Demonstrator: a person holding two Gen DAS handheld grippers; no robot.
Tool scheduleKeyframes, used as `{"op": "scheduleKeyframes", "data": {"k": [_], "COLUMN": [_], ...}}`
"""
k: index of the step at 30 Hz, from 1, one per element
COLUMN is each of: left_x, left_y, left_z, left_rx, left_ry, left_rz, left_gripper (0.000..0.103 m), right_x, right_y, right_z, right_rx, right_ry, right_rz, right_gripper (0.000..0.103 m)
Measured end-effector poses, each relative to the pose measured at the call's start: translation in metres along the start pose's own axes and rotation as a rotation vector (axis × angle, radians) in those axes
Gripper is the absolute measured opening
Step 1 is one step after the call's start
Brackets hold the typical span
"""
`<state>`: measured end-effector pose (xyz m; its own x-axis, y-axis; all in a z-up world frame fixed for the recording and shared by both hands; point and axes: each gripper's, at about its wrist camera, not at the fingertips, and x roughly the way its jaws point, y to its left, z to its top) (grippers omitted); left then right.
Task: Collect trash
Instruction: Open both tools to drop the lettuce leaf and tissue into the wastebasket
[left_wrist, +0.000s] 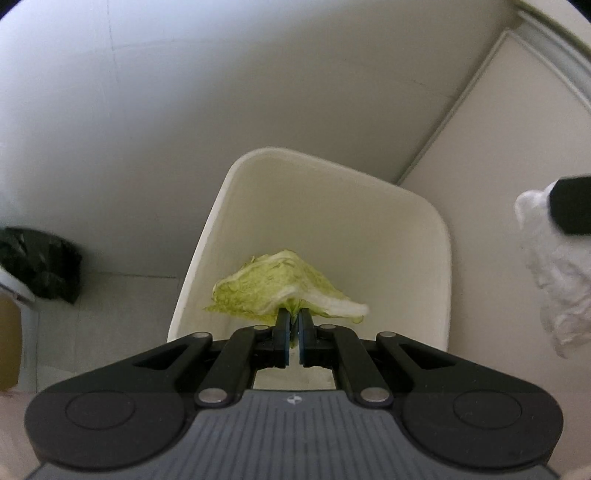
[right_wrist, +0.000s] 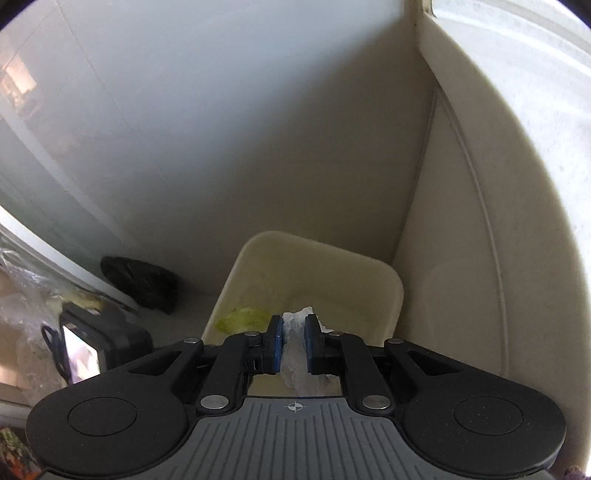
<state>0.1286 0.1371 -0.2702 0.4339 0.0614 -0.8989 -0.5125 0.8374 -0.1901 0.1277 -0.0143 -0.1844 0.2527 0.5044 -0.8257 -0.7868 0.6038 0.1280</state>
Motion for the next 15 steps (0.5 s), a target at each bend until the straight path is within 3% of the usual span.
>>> {"op": "scheduleKeyframes", "data": {"k": [10,11,13,15], "left_x": [0.019,0.014,0.014,0.012], "left_y": [-0.013,-0.022,-0.023,-0.024], "left_z": [-0.002,-0.005,-0.005,-0.006], "left_rx": [-0.024,-0.029,-0.034,-0.031], "left_ry": [0.018,0.015,0.008,0.006], "left_rz": [0.028,0.032,0.043,0.047], "left_gripper": [0.007,0.009,0.021,0.025], "right_x": [-0.005,-0.005,-0.006,-0.005], "right_y": [-0.003,-0.005,-0.010,-0.011], "right_z": [-0.003,0.000,0.000,0.000], "right_rx": [-0.014,-0.005,0.021,0.023], "right_ry": [-0.041,-0.040,-0.028,-0.027], "right_rz": [-0.009,-0.008,-0.002,0.005], "right_gripper": [0.019,0.023,0.045,0.051]}}
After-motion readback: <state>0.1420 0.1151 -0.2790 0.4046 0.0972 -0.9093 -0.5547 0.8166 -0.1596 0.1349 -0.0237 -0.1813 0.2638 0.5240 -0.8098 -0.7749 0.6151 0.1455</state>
